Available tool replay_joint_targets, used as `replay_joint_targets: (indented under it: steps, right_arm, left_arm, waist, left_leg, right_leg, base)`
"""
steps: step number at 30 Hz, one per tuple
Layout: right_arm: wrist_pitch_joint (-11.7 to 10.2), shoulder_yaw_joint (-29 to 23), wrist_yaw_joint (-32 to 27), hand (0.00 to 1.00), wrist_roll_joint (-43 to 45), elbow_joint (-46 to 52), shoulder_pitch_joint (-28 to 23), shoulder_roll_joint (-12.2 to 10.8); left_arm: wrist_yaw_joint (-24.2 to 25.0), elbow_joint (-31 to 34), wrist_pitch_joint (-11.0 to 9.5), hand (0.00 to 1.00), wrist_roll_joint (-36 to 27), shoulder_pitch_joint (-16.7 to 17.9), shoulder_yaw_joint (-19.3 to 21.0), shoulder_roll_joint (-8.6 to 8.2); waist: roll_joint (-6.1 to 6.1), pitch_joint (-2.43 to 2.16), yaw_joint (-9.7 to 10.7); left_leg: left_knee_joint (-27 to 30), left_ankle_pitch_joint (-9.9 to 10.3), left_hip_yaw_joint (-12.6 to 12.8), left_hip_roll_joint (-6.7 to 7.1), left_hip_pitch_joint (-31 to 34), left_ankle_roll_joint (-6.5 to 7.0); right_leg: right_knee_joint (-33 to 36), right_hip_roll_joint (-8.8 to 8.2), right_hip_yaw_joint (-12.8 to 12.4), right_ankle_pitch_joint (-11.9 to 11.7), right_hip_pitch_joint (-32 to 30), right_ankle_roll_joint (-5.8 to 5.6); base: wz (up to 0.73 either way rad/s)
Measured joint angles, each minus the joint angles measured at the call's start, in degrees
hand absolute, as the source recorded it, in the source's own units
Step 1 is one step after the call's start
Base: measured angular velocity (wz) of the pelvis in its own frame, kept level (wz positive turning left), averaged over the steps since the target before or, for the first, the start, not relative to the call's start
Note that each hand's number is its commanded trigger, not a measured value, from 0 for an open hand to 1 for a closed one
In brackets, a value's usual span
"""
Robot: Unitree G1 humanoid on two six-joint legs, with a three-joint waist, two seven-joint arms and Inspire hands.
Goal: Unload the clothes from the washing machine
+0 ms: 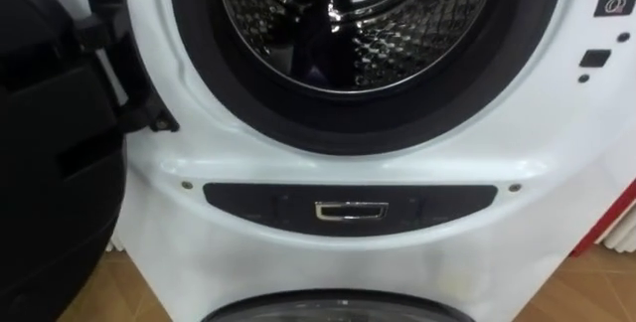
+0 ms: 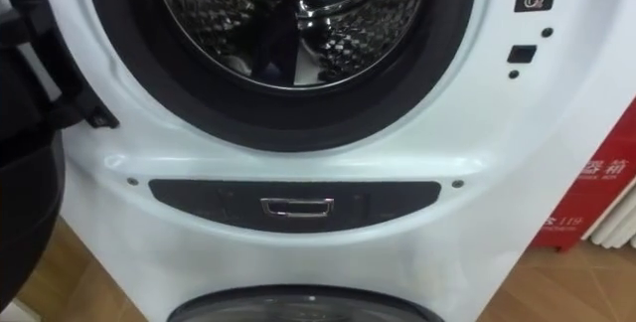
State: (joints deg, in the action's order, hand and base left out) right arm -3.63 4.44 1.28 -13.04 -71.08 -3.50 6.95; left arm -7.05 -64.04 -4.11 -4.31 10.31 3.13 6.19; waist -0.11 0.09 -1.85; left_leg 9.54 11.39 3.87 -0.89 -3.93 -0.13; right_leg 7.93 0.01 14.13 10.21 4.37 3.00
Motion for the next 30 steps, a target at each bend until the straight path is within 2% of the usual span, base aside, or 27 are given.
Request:
replay_joint_targets:
  steps: [8, 10, 13, 15, 16, 18, 20, 21, 22, 23, 24, 26, 27, 28, 29, 30]
  right_arm:
    - [-0.02, -0.05, -0.54, 0.00, 0.47, -0.28, -0.35, 0.05]
    - [-0.05, -0.05, -0.08, 0.00, 0.65, -0.27, -0.37, 0.14]
    - [-0.06, 0.02, 0.85, 0.00, 0.72, -0.22, -0.41, 0.19]
    - [-0.10, -0.20, 1.34, 0.00, 2.38, -0.12, -0.21, 0.18]
    - [-0.11, -0.20, 1.42, 0.00, 2.84, -0.21, -0.06, 0.18]
    - [-0.51, -0.37, 1.41, 0.00, 4.64, -0.26, 0.49, 0.26]
    - [-0.93, -1.71, 1.34, 0.00, 6.18, -0.21, 0.33, 0.45]
    - [-1.10, -2.36, 1.25, 0.00, 7.42, -0.10, 0.41, 1.04]
    - [-1.09, -2.40, 1.17, 0.00, 8.03, 0.00, 0.48, 1.34]
    - [-1.14, -2.49, 0.90, 0.00, 8.36, 0.47, 0.30, 1.82]
    - [-1.13, -3.24, 0.59, 0.00, 8.14, 0.48, 0.24, 1.69]
    - [-1.49, -3.91, 0.39, 0.00, 7.07, 0.71, 0.31, 1.34]
    - [-1.95, -4.19, 0.18, 0.00, 6.87, 0.72, 0.65, 1.34]
    - [-2.07, -4.51, 0.13, 0.00, 6.85, 0.78, 0.89, 1.38]
    - [-2.09, -4.84, 0.00, 0.00, 6.86, 0.74, 1.36, 1.48]
    - [-2.04, -5.30, -0.21, 0.00, 7.02, 0.75, 2.57, 1.49]
  left_arm:
    - [-0.06, -0.10, 0.00, 0.00, 0.16, 0.37, -0.03, 0.03]
    - [-0.05, -0.14, 0.00, 0.00, 0.09, 0.47, 0.03, 0.08]
    - [-0.06, -0.10, -0.03, 0.00, 0.84, 0.67, 0.66, 0.19]
    - [-0.03, -0.15, -0.07, 0.00, 1.80, 0.83, 2.05, 0.24]
    - [-0.03, -0.12, -0.07, 0.00, 2.07, 0.76, 2.49, 0.20]
    - [0.38, 0.30, -0.06, 0.00, 2.78, 0.52, 3.14, 0.22]
    - [1.15, 1.10, -0.05, 0.00, 2.80, 0.27, 3.62, 0.03]
    - [1.68, 1.54, -0.06, 0.00, 2.74, 0.14, 3.46, -0.18]
    - [2.03, 1.51, -0.03, 0.00, 2.71, 0.65, 3.41, -0.28]
    - [2.87, 1.35, 0.25, 0.00, 2.74, 1.36, 3.39, -0.39]
    - [3.19, 1.16, 0.47, 0.00, 2.86, 0.66, 3.33, -0.21]
    - [3.25, 0.85, 0.68, 0.00, 3.42, -0.67, 2.36, 0.28]
    - [3.61, 1.29, 0.65, 0.00, 3.41, -2.28, 0.99, 0.27]
    - [3.92, 1.33, 0.65, 0.00, 3.42, -3.29, 0.32, 0.26]
    - [4.19, 1.69, 0.69, 0.00, 3.99, -5.22, -1.06, 0.26]
    - [4.23, 2.44, 0.62, 0.00, 4.46, -6.47, -1.44, 0.10]
  waist:
    - [0.11, 0.34, 0.25]
    - [-0.14, 0.51, 0.25]
    - [-0.29, 0.48, -0.10]
    - [-0.13, 0.54, -0.41]
    - [0.17, 0.70, -0.44]
    - [0.48, 0.58, -0.42]
    - [0.48, 0.27, 0.16]
    - [1.56, 0.78, -0.15]
    - [1.87, 0.78, -0.06]
    - [3.29, 0.04, 0.65]
    - [3.69, 0.22, 2.10]
    - [3.79, 0.37, 4.03]
    - [4.12, 0.49, 4.58]
    - [4.25, 0.55, 4.63]
    - [4.53, 0.53, 4.78]
    - [4.93, 0.47, 4.36]
  left_leg:
    - [-0.16, 0.01, 0.22, 0.05, -1.09, -0.01]
    - [-0.13, 0.02, 0.69, -0.02, -1.25, -0.02]
    - [2.14, 0.56, 0.77, -0.55, -0.42, -0.40]
    - [8.88, 2.75, 1.52, -1.80, 2.66, -0.89]
    - [11.09, 3.30, 1.52, -2.25, 3.78, -1.11]
    - [19.49, 3.88, -1.08, -3.08, 8.92, -1.69]
    - [22.31, 4.35, -2.54, -3.82, 10.95, -2.20]
    - [29.45, 5.31, -1.30, -6.01, 12.15, -2.42]
    - [34.00, 5.36, -0.47, -7.31, 12.27, -2.46]
    - [42.12, 5.23, 0.05, -8.79, 11.46, -2.60]
    - [46.58, 4.67, -0.21, -9.21, 9.58, -3.50]
    - [47.43, 3.06, -1.11, -9.53, 6.30, -4.87]
    - [45.55, 2.61, -1.31, -10.24, 3.99, -5.65]
    - [43.96, 2.58, -1.41, -10.53, 2.82, -5.71]
    - [40.40, 2.67, -2.47, -10.56, 0.49, -5.87]
    - [34.51, 2.95, -3.08, -10.78, -2.30, -6.27]
  right_leg:
    - [-0.24, -0.02, -0.16, 0.07, 1.40, 0.03]
    - [-0.14, 0.07, -0.76, 0.17, 1.52, 0.08]
    - [0.42, 0.16, -1.55, 0.46, 0.73, 0.30]
    - [2.58, 1.07, -2.37, 1.09, -0.64, 0.90]
    - [3.00, 1.29, -2.77, 1.12, -1.08, 1.10]
    - [3.89, 2.30, -2.75, 0.62, -2.86, 2.31]
    - [3.74, 2.99, -2.44, 0.12, -4.33, 3.24]
    - [4.43, 3.90, -1.12, 0.20, -4.90, 3.96]
    - [4.82, 4.49, -0.96, 0.36, -5.14, 4.29]
    - [5.14, 5.40, 0.31, 0.50, -5.09, 4.69]
    - [5.92, 5.63, 1.38, 0.64, -5.16, 4.92]
    - [6.79, 5.57, 3.04, 0.67, -6.23, 5.00]
    - [7.20, 5.57, 4.38, 0.45, -7.41, 5.00]
    - [7.63, 5.50, 5.01, 0.33, -8.14, 5.01]
    - [9.36, 5.17, 6.06, 0.29, -10.19, 5.05]
    - [11.48, 4.87, 6.80, 0.27, -12.47, 5.05]
  base:
    - [-0.01]
    - [-0.09]
    - [-0.12]
    - [-0.22]
    - [-0.31]
    - [-0.31]
    - [-0.30]
    - [-0.50]
    - [-0.67]
    - [-0.32]
    - [-0.04]
    - [0.45]
    - [0.52]
    - [0.49]
    - [0.35]
    - [0.26]
